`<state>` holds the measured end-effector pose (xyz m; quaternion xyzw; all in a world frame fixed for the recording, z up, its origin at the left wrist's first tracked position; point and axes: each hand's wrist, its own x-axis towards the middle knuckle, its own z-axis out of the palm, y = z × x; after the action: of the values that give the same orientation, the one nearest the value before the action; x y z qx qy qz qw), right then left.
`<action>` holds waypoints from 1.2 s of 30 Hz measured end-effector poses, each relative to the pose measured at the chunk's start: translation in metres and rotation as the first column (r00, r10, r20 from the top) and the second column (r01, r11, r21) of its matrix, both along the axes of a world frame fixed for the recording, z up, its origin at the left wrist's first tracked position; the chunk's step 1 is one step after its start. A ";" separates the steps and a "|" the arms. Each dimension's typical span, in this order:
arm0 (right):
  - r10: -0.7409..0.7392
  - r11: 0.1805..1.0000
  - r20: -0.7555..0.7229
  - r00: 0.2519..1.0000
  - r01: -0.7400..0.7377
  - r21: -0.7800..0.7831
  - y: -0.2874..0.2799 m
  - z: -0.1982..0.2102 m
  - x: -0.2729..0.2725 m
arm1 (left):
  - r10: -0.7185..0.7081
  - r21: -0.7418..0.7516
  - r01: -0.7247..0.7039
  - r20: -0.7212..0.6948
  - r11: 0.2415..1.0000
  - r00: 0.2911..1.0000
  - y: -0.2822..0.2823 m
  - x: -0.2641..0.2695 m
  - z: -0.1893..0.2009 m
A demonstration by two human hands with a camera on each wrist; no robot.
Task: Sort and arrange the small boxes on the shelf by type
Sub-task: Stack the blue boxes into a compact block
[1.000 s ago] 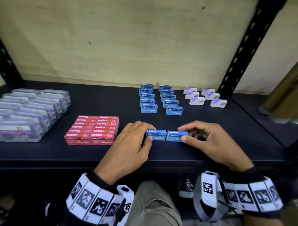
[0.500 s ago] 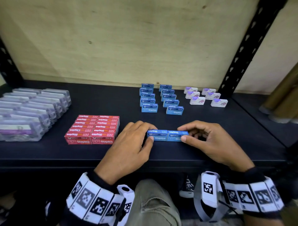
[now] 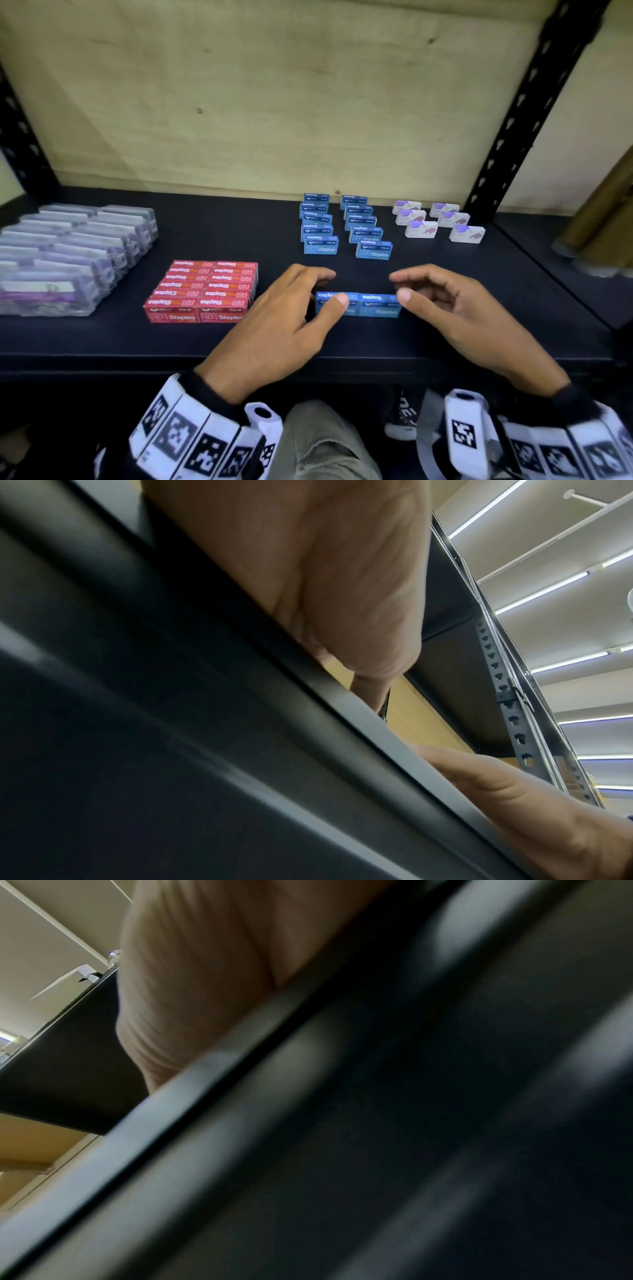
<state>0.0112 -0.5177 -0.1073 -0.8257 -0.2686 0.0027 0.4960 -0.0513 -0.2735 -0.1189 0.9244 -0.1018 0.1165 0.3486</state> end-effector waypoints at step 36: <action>0.109 0.366 0.079 0.991 0.034 -0.930 0.054 0.089 0.118 | 0.094 0.819 0.249 -0.343 0.517 0.935 0.005 0.142 0.100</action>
<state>0.1288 -0.4638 -0.0187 -0.9535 -0.2701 0.1119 -0.0728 0.0904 -0.2685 -0.0189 0.9750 -0.1249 -0.1280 -0.1320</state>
